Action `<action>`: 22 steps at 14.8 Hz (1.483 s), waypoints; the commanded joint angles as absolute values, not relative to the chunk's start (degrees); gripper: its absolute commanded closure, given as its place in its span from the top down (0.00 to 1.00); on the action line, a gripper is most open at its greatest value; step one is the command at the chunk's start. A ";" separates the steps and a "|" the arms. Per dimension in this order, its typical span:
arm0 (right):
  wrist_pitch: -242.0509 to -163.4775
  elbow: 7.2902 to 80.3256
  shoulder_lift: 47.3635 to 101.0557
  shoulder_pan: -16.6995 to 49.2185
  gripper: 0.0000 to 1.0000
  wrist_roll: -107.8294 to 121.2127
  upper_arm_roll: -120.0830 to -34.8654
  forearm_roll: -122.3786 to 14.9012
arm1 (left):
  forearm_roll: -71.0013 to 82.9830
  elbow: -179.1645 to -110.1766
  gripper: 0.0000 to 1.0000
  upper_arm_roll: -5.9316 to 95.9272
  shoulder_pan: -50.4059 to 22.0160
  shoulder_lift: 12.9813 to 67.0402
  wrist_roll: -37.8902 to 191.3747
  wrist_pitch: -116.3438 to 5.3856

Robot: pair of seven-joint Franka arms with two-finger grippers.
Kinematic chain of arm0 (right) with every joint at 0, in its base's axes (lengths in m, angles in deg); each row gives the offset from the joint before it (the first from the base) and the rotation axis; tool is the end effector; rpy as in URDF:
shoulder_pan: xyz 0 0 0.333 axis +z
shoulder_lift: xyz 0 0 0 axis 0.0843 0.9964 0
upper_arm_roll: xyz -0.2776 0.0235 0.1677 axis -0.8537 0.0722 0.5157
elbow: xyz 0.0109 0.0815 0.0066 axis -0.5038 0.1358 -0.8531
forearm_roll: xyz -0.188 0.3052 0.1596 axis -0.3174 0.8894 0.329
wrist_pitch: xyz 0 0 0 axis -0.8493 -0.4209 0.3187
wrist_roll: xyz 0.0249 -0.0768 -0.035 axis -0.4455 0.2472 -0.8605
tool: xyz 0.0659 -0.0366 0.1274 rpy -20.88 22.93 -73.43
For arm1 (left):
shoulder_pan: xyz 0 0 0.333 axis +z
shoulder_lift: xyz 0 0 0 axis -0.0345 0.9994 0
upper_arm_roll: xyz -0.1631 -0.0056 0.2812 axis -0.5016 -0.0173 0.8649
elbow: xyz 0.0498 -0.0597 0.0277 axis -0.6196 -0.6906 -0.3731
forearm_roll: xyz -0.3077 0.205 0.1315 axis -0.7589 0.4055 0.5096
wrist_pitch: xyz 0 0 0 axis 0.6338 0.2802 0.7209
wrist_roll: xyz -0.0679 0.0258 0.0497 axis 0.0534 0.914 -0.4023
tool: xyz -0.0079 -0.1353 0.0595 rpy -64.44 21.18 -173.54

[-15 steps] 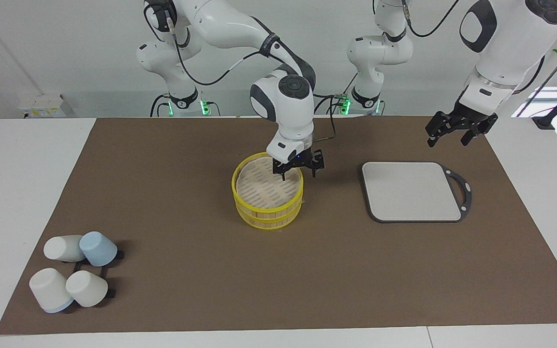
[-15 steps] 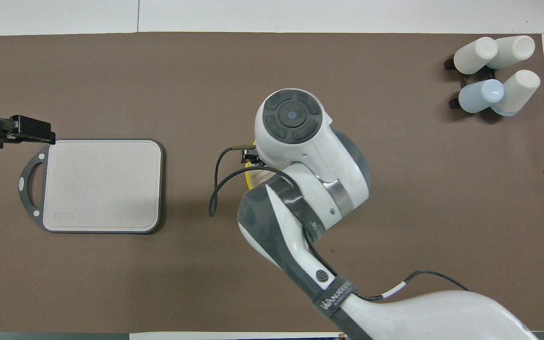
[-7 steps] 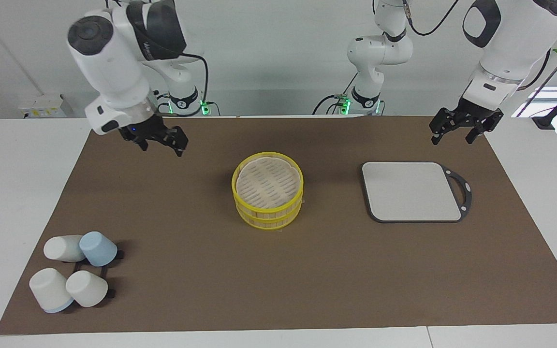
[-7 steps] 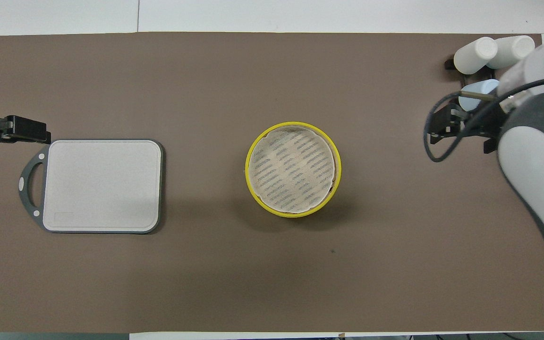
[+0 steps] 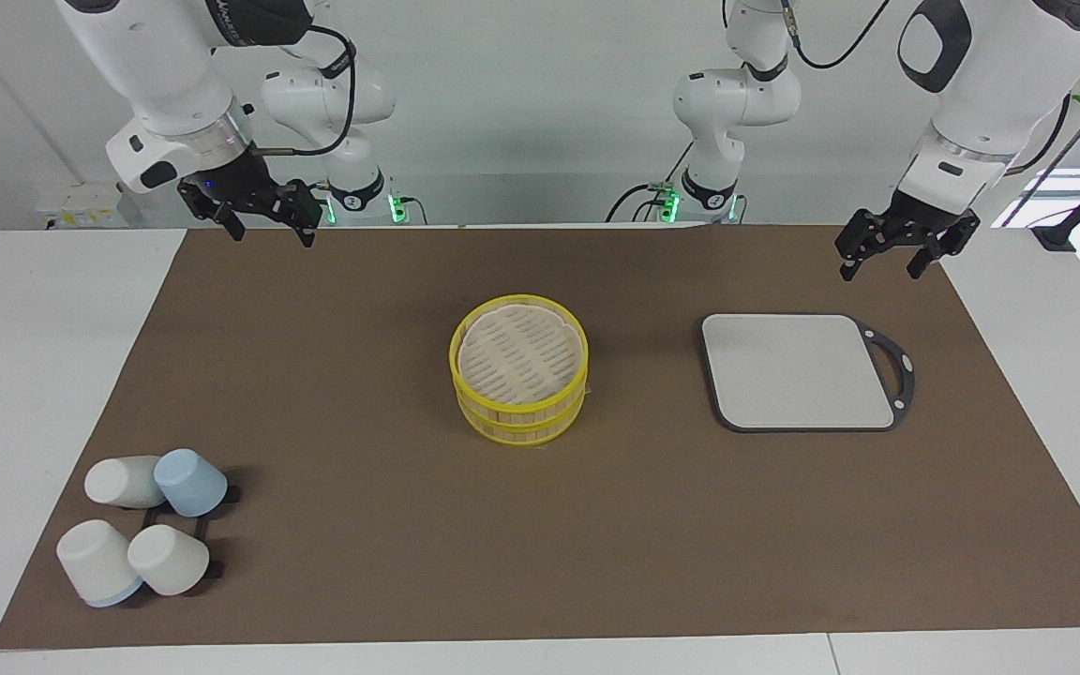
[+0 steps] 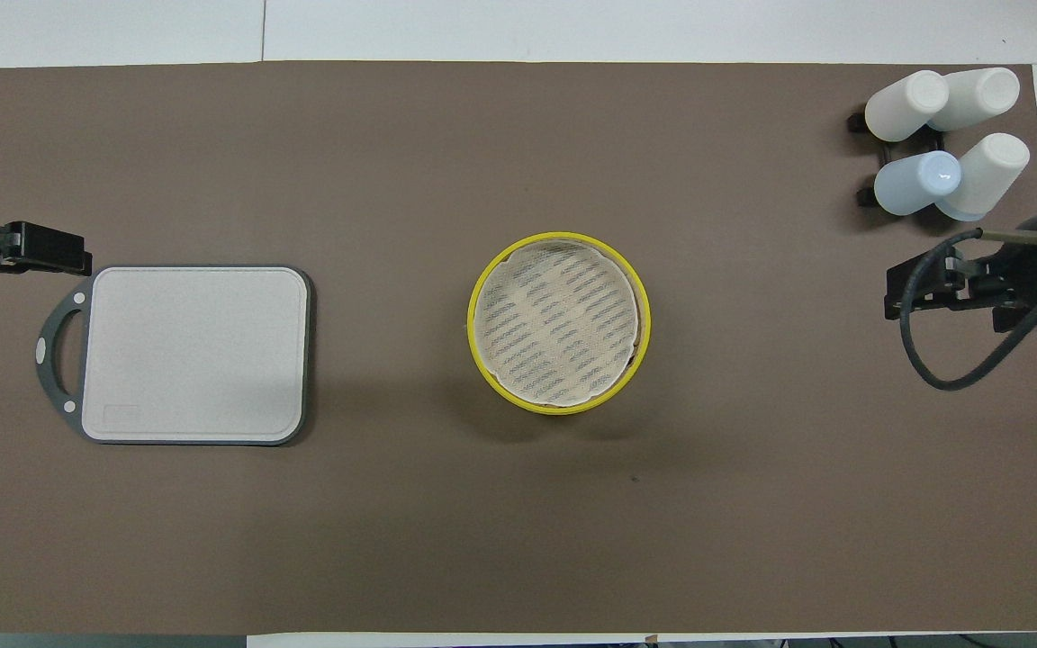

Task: Place bun in steamer

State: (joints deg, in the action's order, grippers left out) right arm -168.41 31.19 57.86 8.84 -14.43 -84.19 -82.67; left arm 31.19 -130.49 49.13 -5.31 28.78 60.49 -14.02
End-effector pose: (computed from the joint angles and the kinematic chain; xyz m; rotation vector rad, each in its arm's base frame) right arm 0.5272 0.0460 0.5862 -3.1171 0.2302 0.1925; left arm 0.5586 -0.0217 0.5748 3.1377 -0.0831 0.0866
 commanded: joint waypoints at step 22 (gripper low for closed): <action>-175.87 34.01 56.93 5.27 1.00 -10.36 -83.97 -83.89 | 32.18 -132.15 1.00 49.43 -5.23 26.43 59.98 -10.35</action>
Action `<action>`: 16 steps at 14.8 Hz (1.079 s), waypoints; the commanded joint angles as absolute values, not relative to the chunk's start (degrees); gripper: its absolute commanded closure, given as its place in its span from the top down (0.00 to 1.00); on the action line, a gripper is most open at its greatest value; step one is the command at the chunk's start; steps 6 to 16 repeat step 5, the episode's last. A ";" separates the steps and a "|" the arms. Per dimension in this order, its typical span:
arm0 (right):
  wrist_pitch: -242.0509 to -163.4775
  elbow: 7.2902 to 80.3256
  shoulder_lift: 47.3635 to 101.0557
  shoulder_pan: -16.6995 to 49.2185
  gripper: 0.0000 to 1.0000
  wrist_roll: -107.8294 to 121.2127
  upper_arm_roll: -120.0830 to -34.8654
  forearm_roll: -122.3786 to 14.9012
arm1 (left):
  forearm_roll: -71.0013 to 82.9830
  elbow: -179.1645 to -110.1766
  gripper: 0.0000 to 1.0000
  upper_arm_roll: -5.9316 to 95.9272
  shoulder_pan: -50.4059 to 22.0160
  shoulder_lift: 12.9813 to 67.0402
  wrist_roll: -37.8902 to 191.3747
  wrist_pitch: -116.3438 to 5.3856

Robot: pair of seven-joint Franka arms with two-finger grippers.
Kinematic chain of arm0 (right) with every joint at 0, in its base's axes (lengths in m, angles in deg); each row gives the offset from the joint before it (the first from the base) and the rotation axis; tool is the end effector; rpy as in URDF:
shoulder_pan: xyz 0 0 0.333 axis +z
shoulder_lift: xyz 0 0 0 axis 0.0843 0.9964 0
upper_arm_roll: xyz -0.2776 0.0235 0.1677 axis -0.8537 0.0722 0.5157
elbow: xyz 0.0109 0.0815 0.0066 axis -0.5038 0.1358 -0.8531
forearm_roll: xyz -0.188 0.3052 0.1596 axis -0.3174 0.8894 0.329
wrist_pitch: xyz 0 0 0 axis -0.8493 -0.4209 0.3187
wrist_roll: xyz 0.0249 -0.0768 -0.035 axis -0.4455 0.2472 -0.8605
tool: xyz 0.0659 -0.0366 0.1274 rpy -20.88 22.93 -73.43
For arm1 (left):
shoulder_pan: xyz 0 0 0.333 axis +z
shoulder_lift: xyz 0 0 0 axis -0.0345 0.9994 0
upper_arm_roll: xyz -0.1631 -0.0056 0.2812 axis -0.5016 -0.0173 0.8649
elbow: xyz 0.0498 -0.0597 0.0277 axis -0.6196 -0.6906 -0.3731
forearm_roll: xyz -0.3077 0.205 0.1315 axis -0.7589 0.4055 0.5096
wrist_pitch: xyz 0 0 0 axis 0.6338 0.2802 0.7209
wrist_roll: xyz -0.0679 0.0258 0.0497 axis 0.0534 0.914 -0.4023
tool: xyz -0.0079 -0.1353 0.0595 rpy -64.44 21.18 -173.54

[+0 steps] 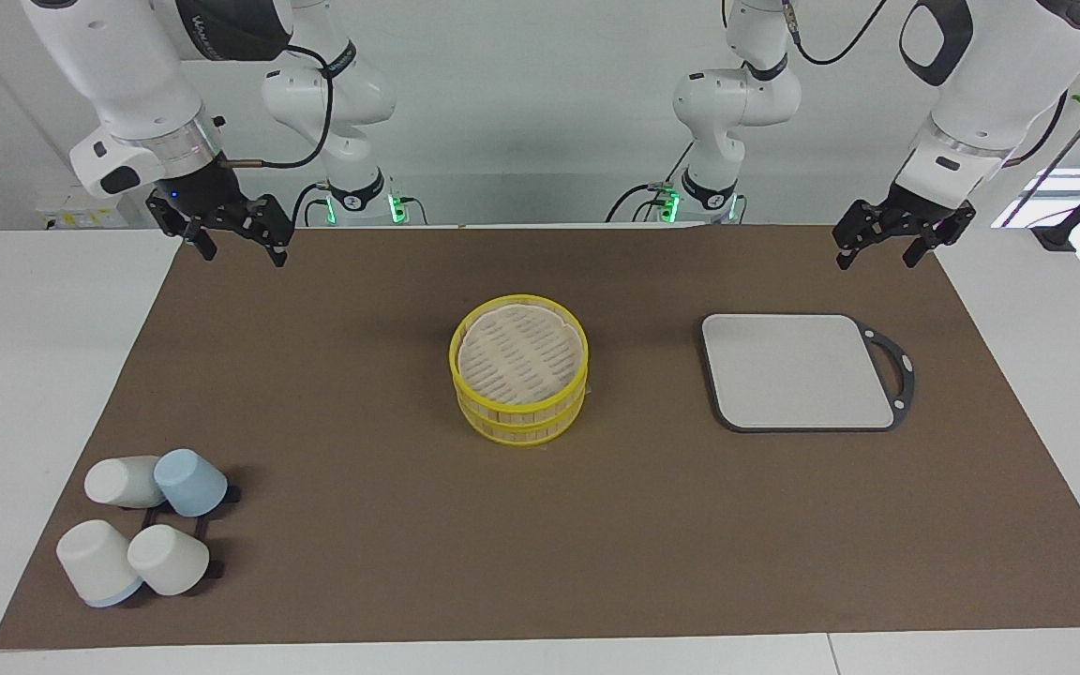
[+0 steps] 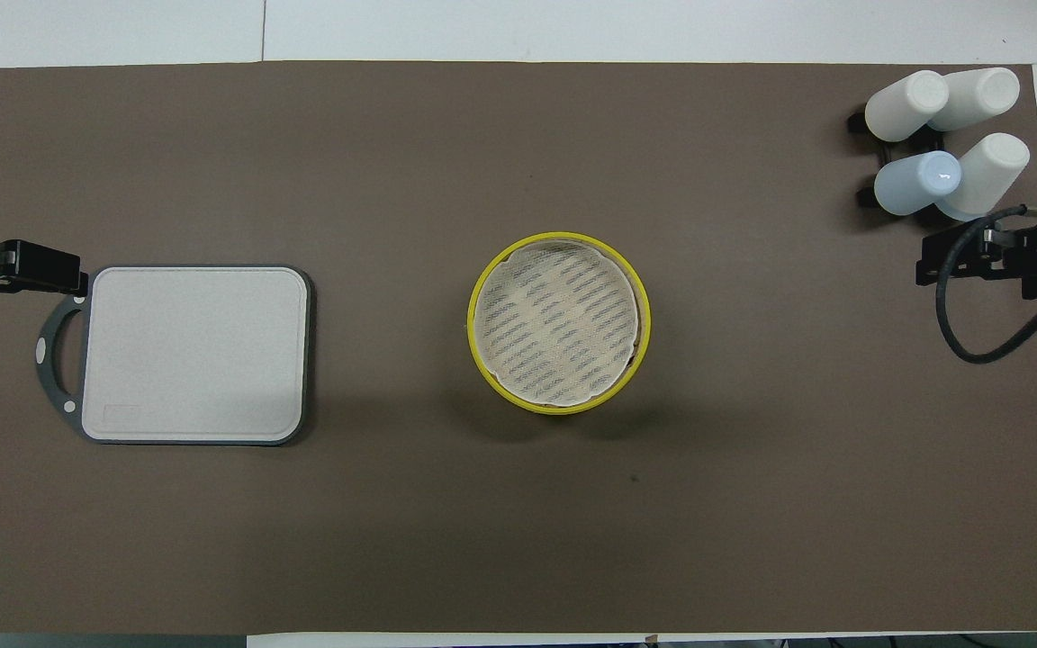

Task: Place bun in steamer

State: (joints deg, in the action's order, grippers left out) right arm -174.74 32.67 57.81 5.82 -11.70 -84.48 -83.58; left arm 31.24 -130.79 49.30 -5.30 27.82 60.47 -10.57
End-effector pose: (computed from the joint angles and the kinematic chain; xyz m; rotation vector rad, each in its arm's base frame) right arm 0.5439 0.0132 0.5832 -3.1217 0.2494 0.0558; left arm 0.5455 -0.0193 0.5760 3.1400 -0.0790 0.0102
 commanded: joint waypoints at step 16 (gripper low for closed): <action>-175.78 34.01 56.93 5.54 1.00 -10.27 -83.97 -83.89 | 32.18 -132.15 1.00 49.43 -5.32 26.43 59.98 -10.35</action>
